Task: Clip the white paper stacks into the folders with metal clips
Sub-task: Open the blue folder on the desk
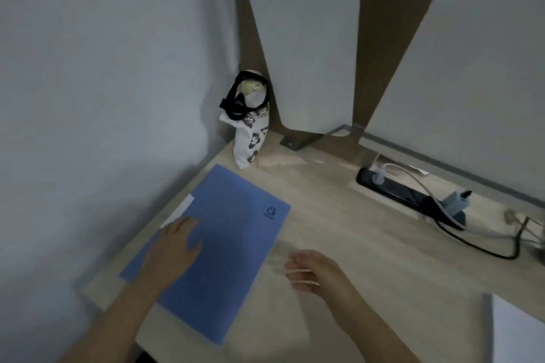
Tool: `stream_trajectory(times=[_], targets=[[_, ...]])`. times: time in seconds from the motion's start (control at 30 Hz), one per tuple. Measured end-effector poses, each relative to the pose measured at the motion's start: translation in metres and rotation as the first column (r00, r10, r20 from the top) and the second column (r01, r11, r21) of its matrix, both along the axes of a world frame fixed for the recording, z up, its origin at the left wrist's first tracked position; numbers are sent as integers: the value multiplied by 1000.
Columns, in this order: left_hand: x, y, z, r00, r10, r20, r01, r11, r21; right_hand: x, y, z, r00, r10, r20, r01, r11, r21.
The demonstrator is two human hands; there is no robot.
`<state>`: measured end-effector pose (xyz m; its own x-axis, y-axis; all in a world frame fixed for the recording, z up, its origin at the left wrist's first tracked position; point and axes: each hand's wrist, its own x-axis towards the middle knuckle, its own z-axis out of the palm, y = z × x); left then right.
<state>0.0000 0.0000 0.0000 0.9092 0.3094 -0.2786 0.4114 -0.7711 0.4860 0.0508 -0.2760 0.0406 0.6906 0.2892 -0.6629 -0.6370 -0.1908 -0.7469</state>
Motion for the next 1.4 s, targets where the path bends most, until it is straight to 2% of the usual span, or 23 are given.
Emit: stream_trajectory(times=[0.1, 0.27, 0.47, 0.6, 0.7, 0.77, 0.83, 0.97, 1.07, 1.17, 1.23, 1.3, 1.4], targets=[[-3, 31, -12, 994, 99, -49, -94, 991, 96, -13, 33, -23, 995, 4, -100, -11, 997, -72], [-4, 43, -32, 981, 146, -130, -148, 989, -5, -29, 65, -48, 987, -10, -160, -9, 993, -115], [-13, 31, -44, 988, 153, -18, -153, 988, -27, -36, 77, -53, 984, 8, -180, -34, 990, -140], [-23, 17, -47, 988, 154, 8, -154, 988, -21, -40, 84, -59, 981, -88, -175, 76, 994, -72], [-25, 8, -47, 959, 284, 19, -279, 951, -134, -46, 74, -52, 978, -186, -89, 184, 982, -38], [-24, 3, -44, 928, 371, -32, -364, 885, -289, -46, 54, -51, 967, -251, -31, 250, 968, -39], [-21, -6, -39, 918, 393, -59, -380, 824, -420, -47, 33, -55, 957, -288, 34, 290, 956, -51], [-11, -52, -33, 939, 308, -151, -342, 802, -490, -52, -22, -56, 907, -406, 109, 416, 905, -89], [-1, -100, -32, 960, 248, -131, -277, 772, -572, -61, -65, -54, 856, -491, 159, 509, 855, -100], [7, -150, -37, 980, 121, -159, -195, 738, -645, -74, -113, -56, 787, -587, 193, 611, 784, -108], [11, -177, -45, 980, 33, -196, -152, 760, -632, -83, -139, -59, 745, -642, 182, 664, 740, -109], [16, -201, -46, 985, 0, -174, -106, 792, -601, -88, -162, -63, 710, -684, 165, 702, 706, -94], [24, -233, -39, 998, 35, -57, -63, 777, -627, -92, -182, -70, 695, -699, 166, 717, 692, -85]])
